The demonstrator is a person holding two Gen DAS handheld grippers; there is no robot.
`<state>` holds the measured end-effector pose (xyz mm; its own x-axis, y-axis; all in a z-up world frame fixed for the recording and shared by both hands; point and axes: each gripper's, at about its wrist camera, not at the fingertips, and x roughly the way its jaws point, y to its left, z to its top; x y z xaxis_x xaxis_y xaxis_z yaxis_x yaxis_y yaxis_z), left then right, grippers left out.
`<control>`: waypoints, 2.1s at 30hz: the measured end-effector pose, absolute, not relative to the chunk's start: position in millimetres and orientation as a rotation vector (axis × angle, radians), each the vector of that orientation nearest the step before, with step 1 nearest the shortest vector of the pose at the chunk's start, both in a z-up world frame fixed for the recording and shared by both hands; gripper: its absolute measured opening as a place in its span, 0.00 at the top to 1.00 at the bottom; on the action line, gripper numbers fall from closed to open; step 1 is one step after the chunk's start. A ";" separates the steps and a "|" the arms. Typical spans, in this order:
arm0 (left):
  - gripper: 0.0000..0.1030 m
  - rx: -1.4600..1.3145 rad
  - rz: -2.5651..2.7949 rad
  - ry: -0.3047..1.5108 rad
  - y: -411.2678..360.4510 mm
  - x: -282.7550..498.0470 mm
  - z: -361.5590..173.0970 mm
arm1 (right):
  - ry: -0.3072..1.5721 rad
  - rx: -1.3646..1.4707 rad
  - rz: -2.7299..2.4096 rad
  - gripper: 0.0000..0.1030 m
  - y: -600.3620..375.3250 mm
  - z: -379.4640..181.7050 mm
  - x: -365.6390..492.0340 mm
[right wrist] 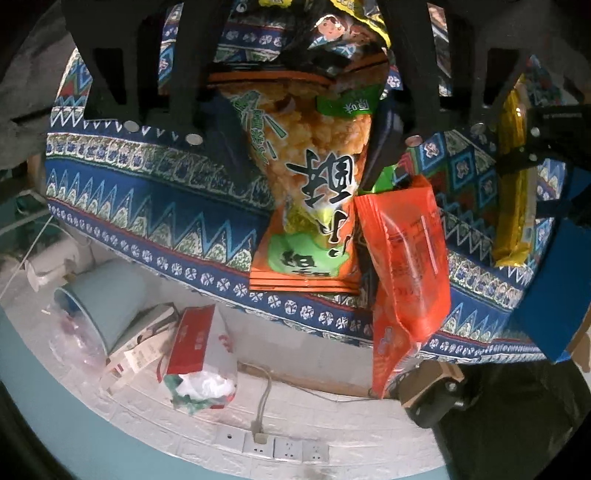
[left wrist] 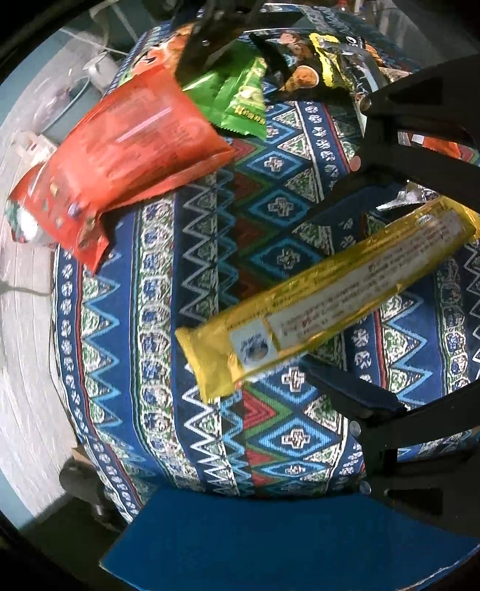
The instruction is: Organize snacks
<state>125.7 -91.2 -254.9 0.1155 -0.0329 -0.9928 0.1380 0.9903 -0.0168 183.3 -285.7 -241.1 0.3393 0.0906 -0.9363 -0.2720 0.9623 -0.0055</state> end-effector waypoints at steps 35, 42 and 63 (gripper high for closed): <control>0.73 0.204 -0.224 1.200 -83.7 77.4 -167.1 | 0.968 -0.127 0.189 0.65 -276.9 -161.5 129.3; 0.73 0.236 -0.219 1.126 -76.9 80.8 -146.4 | 0.911 -0.113 0.222 0.65 -262.0 -139.3 113.2; 0.73 0.218 -0.170 0.946 -26.6 62.7 -73.2 | 0.804 -0.125 0.343 0.65 -202.7 -96.1 85.7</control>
